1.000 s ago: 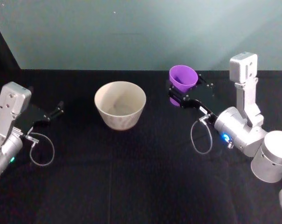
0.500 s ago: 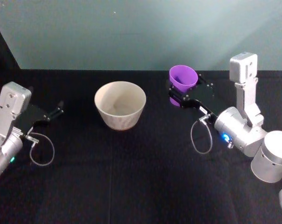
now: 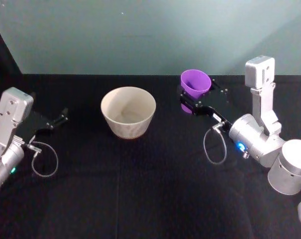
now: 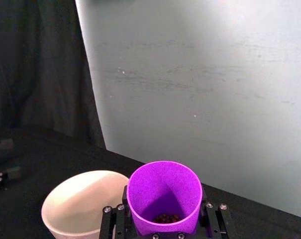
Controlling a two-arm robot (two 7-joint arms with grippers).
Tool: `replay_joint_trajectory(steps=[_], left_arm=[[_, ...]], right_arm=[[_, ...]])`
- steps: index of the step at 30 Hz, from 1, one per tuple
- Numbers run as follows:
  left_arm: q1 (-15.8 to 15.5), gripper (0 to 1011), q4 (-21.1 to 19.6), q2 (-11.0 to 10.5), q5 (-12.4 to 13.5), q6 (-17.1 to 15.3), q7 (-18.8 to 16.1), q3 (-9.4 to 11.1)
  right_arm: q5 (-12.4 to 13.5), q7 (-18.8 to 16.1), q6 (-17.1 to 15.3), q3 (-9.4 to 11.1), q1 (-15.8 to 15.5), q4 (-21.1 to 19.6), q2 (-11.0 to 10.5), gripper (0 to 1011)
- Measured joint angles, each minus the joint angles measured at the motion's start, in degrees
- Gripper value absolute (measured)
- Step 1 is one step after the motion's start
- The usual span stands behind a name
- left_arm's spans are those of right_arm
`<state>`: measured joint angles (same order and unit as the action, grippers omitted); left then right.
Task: Pick up the cup and pour the mung beans from the cup into the bowl.
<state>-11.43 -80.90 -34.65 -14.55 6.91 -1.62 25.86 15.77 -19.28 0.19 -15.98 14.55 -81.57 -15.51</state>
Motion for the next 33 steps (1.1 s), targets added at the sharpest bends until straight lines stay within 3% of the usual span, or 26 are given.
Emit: replay_joint_trajectory(steps=[21,33], left_arm=[[0.0,1000,0.0,0.0,0.0,0.0,0.0,0.0],[0.0,1000,0.0,0.0,0.0,0.0,0.0,0.0]], right_arm=[[-0.1,0.0,0.0,-0.1,0.1,0.0,-0.1,731],[-5.3,1.6,-1.4,-2.5,1.8,-0.9,-1.1,731]])
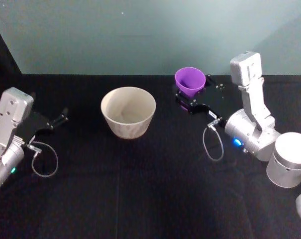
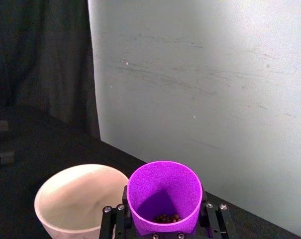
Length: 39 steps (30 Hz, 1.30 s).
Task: Pick up the cup and pour the mung beans from the cup into the bowl.
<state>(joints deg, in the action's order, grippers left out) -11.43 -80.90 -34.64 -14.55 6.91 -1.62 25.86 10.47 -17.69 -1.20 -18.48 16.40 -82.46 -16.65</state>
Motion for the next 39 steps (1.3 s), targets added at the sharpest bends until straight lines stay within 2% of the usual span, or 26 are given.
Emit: replay_joint_trajectory(steps=[9,11,13,16,19,20,21,22,26,30,39], left_arm=[[0.0,1000,0.0,0.0,0.0,0.0,0.0,0.0],[0.0,1000,0.0,0.0,0.0,0.0,0.0,0.0],[0.0,1000,0.0,0.0,0.0,0.0,0.0,0.0],[0.0,1000,0.0,0.0,0.0,0.0,0.0,0.0],[0.0,1000,0.0,0.0,0.0,0.0,0.0,0.0],[0.0,1000,0.0,0.0,0.0,0.0,0.0,0.0],[0.0,1000,0.0,0.0,0.0,0.0,0.0,0.0],[0.0,1000,0.0,0.0,0.0,0.0,0.0,0.0],[0.0,1000,0.0,0.0,0.0,0.0,0.0,0.0],[0.0,1000,0.0,0.0,0.0,0.0,0.0,0.0],[0.0,1000,0.0,0.0,0.0,0.0,0.0,0.0]], right_arm=[[-5.3,0.6,-1.8,-2.2,1.9,-0.1,-0.4,731],[-8.1,0.8,-3.1,-3.5,3.0,-0.2,-0.6,731],[-9.4,0.8,-3.7,-4.1,3.6,-0.2,-0.8,731],[-12.9,0.9,-5.1,-5.7,4.9,-0.5,-1.0,731],[-15.5,0.9,-5.9,-6.9,6.0,-0.5,-1.1,731],[-15.5,0.9,-5.9,-6.9,6.0,-0.5,-1.1,731],[-17.3,0.8,-6.6,-7.9,6.9,-0.5,-1.1,731],[-17.3,0.8,-6.6,-7.9,6.9,-0.5,-1.1,731],[-20.9,0.4,-8.0,-9.8,8.6,-0.3,-1.3,731],[-25.6,-0.8,-9.8,-12.6,11.1,0.3,-1.4,731],[-34.1,-3.1,-12.4,-17.6,15.6,1.8,-1.3,731]])
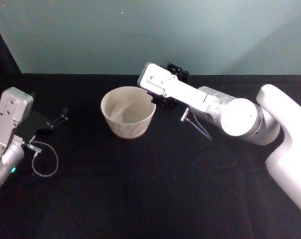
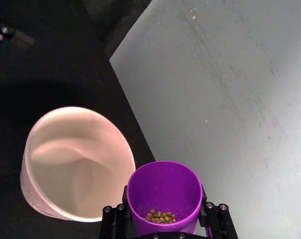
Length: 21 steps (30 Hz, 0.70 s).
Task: Pick up the cup and pour the mung beans from the cup into the bowl.
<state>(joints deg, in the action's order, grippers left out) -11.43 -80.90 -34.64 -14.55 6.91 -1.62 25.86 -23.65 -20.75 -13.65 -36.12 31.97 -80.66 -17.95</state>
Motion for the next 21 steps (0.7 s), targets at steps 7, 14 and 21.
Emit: replay_joint_trajectory(steps=[7,14,21], left_arm=[[0.0,1000,0.0,0.0,0.0,0.0,0.0,0.0],[0.0,1000,0.0,0.0,0.0,0.0,0.0,0.0],[0.0,1000,0.0,0.0,0.0,0.0,0.0,0.0]], right_arm=[[-4.2,-0.8,-0.6,-2.0,1.9,0.8,0.5,731],[-7.3,-1.4,-0.4,-3.3,2.9,1.7,1.3,731],[-10.8,-1.7,-0.4,-4.7,3.7,2.6,2.1,731]])
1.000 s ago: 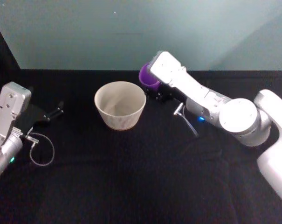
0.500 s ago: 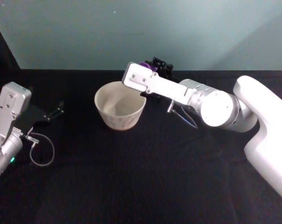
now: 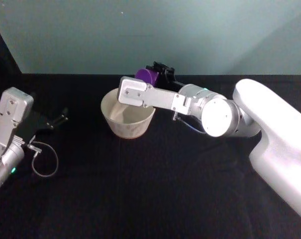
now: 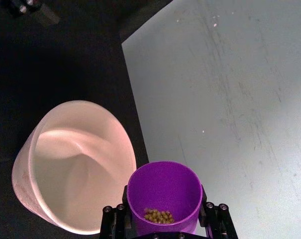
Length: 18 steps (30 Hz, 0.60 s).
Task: Pick up the cup and pour the mung beans from the cup into the bowl.
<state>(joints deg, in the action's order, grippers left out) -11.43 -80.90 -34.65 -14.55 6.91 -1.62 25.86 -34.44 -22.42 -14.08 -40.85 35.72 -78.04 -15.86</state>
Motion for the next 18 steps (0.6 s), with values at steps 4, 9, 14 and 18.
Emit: replay_joint_trajectory(steps=[4,9,14,18], left_arm=[[0.0,1000,0.0,0.0,0.0,0.0,0.0,0.0],[0.0,1000,0.0,0.0,0.0,0.0,0.0,0.0],[0.0,1000,0.0,0.0,0.0,0.0,0.0,0.0],[0.0,1000,0.0,0.0,0.0,0.0,0.0,0.0]], right_arm=[[-3.2,-0.1,-0.6,-1.4,0.7,0.7,0.5,731],[-5.7,-0.3,-1.0,-2.4,1.2,1.3,0.9,731],[-8.4,-0.9,-1.3,-3.5,2.0,2.2,1.4,731],[-10.0,-1.1,-1.3,-4.1,2.4,2.8,1.8,731]])
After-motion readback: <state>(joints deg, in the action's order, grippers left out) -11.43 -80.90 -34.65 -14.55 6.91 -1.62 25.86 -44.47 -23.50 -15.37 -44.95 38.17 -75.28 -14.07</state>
